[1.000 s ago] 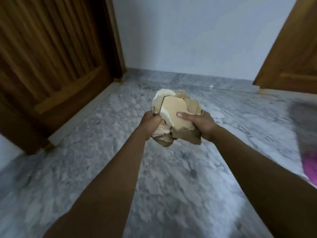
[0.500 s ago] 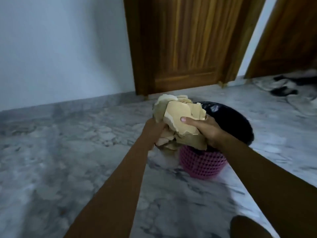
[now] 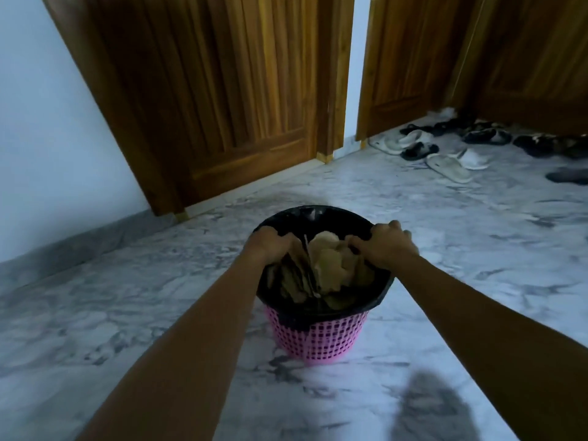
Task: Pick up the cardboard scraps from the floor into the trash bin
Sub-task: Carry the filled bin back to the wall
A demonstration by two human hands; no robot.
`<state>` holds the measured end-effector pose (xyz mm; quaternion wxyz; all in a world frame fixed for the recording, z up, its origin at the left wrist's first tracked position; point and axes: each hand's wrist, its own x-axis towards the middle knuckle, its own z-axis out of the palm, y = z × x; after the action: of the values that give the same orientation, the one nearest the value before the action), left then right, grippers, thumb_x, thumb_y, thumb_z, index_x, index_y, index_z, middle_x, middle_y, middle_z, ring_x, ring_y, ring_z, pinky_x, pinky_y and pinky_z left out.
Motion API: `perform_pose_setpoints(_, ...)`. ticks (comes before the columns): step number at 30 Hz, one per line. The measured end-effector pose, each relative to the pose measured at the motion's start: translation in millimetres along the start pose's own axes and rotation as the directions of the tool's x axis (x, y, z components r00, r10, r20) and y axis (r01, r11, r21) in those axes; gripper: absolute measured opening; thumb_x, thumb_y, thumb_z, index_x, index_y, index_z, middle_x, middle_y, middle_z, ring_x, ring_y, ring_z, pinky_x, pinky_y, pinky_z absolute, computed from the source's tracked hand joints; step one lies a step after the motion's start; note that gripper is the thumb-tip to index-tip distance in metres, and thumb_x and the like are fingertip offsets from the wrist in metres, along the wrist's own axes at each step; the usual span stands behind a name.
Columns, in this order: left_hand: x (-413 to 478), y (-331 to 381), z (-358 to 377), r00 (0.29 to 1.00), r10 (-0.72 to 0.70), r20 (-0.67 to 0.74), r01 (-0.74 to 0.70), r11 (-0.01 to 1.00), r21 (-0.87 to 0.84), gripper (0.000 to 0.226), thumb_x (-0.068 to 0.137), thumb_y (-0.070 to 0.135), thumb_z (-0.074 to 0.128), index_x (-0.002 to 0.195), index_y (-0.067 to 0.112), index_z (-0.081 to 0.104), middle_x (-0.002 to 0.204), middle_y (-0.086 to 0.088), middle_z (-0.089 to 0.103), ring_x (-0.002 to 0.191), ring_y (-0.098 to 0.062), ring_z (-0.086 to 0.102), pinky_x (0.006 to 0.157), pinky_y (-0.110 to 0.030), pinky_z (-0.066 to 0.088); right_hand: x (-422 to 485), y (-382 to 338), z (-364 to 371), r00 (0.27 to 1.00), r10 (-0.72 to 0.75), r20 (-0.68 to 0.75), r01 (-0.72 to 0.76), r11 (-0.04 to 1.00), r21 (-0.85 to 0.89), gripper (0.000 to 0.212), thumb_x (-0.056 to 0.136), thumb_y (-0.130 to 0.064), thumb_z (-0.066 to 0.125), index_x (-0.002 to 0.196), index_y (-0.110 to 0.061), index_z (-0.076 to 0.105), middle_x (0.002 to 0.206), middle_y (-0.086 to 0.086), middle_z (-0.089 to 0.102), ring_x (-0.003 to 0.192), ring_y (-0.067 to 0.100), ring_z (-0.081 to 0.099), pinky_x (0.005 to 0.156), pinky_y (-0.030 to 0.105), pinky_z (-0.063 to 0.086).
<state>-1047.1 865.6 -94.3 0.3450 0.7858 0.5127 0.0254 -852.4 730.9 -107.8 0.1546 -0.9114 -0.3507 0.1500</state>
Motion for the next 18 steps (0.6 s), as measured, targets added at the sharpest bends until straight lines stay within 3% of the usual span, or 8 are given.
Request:
perform_pose_setpoints(3,23.6,-21.6,-5.0,0.975,-0.023,-0.219,0.046,0.994,0.097,0.058,0.092,0.051,0.053,0.132,0.01,0.054,0.135,-0.016,0.051,0.12,-0.034,0.051,0.096,-0.039,0.047,10.8,17.7,-4.2,0.992,0.121,-0.037,-0.122,0.992,-0.029,0.078,0.091,-0.063,0.049,0.144,-0.007,0.038,0.145,0.019,0.035,0.131,0.042,0.036,0.101,0.052,0.041)
perform_pose_setpoints(5,32.0,-36.1,-2.3,0.961,-0.177,-0.214,0.195,0.979,0.066,0.075,0.088,0.052,0.058,0.143,0.006,0.037,0.143,-0.023,0.039,0.128,-0.041,0.044,0.103,-0.05,0.044,13.8,32.7,0.9,0.976,0.214,0.029,-0.214,0.977,-0.009,0.064,0.093,-0.047,0.052,0.138,-0.003,0.043,0.133,0.021,0.047,0.117,0.039,0.049,0.093,0.045,0.047)
perform_pose_setpoints(6,34.9,-41.6,0.1,0.963,-0.218,-0.157,0.228,0.972,0.048,0.074,0.087,0.048,0.06,0.141,0.001,0.038,0.138,-0.026,0.044,0.122,-0.042,0.049,0.099,-0.05,0.048,13.7,38.7,5.8,0.969,0.231,0.085,-0.233,0.972,0.019,0.054,0.092,-0.039,0.052,0.13,0.0,0.05,0.122,0.022,0.055,0.103,0.037,0.056,0.082,0.039,0.051)
perform_pose_setpoints(8,40.1,-49.8,3.9,0.978,-0.185,-0.094,0.189,0.981,0.033,0.044,0.091,0.031,0.058,0.115,-0.006,0.055,0.11,-0.025,0.059,0.099,-0.038,0.061,0.082,-0.043,0.056,11.1,44.9,17.9,0.961,0.236,0.146,-0.254,0.959,0.125,0.038,0.09,-0.026,0.051,0.115,0.001,0.058,0.11,0.023,0.065,0.089,0.034,0.064,0.067,0.033,0.054)
perform_pose_setpoints(9,42.6,-51.6,4.5,0.982,-0.154,-0.111,0.16,0.986,0.047,0.028,0.092,0.024,0.058,0.097,-0.004,0.057,0.096,-0.022,0.06,0.092,-0.037,0.063,0.075,-0.04,0.056,10.5,47.0,23.4,0.961,0.244,0.133,-0.264,0.95,0.166,0.036,0.089,-0.025,0.051,0.113,0.001,0.059,0.111,0.023,0.065,0.092,0.035,0.066,0.07,0.036,0.056)
perform_pose_setpoints(11,43.6,-46.5,-0.3,0.984,-0.119,-0.136,0.131,0.988,0.082,0.025,0.092,0.019,0.058,0.073,0.004,0.051,0.075,-0.015,0.054,0.079,-0.033,0.063,0.065,-0.035,0.053,7.1,49.7,24.4,0.958,0.269,0.097,-0.283,0.939,0.193,0.038,0.089,-0.025,0.051,0.116,0.0,0.056,0.115,0.023,0.061,0.096,0.038,0.066,0.081,0.041,0.058)
perform_pose_setpoints(14,30.5,-12.9,-17.5,0.99,-0.08,-0.117,0.094,0.988,0.123,0.033,0.092,0.021,0.058,0.064,0.009,0.045,0.064,-0.01,0.048,0.058,-0.024,0.051,0.057,-0.029,0.046,-5.0,60.5,-4.1,0.94,0.327,0.093,-0.34,0.922,0.186,0.039,0.093,-0.027,0.051,0.117,0.003,0.056,0.109,0.025,0.06,0.092,0.038,0.065,0.073,0.033,0.051)
perform_pose_setpoints(18,-9.6,88.8,-60.5,0.995,-0.09,-0.045,0.096,0.981,0.17,0.031,0.092,0.024,0.057,0.067,0.007,0.047,0.067,-0.01,0.05,0.06,-0.026,0.051,0.07,-0.036,0.051,-48.2,85.7,-101.2,0.907,0.407,0.105,-0.42,0.89,0.178,0.041,0.094,-0.03,0.049,0.111,0.006,0.061,0.108,0.027,0.065,0.102,0.039,0.065,0.073,0.032,0.047)
